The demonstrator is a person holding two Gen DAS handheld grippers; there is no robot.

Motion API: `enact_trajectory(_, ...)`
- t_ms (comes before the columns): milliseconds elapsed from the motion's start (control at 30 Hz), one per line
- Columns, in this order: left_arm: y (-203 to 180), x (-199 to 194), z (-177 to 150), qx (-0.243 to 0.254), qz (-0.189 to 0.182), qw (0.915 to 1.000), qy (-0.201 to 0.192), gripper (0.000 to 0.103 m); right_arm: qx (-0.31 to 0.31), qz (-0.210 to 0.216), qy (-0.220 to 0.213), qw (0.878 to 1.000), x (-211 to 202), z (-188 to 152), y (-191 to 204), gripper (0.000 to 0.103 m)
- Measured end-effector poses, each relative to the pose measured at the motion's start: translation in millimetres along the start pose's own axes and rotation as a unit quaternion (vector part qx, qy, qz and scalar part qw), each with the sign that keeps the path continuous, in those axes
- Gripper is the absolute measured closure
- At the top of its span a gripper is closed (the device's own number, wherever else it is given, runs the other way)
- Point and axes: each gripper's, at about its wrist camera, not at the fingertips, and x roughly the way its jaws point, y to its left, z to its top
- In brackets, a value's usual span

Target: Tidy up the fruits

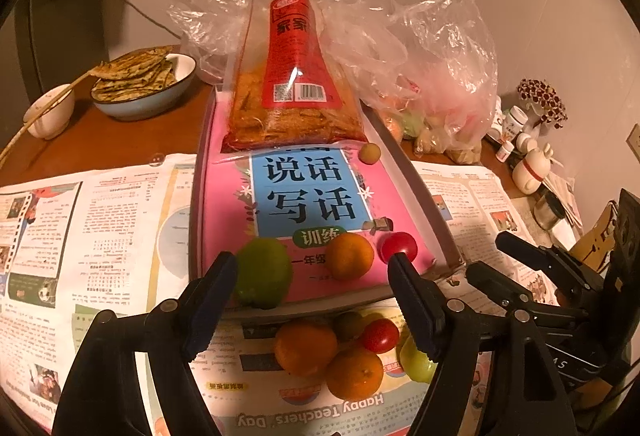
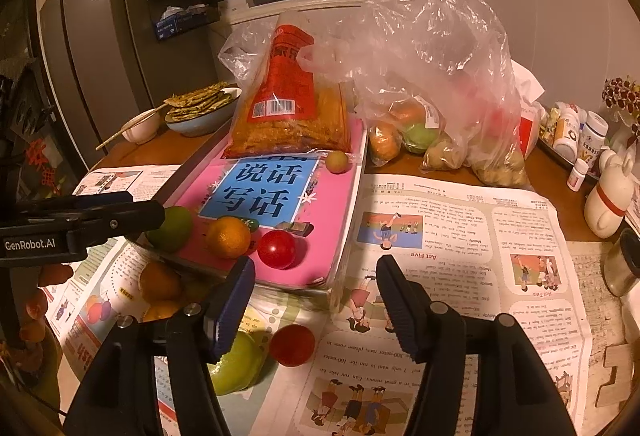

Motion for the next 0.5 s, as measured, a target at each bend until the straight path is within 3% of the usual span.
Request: enact_trajectory(500,12.7,-14.5,-2.8,-0.011,0.006,0.9999,-0.007,0.024,-0.009,0.001,-0.010,1.000,-11.8,0.2,6.1,0.037)
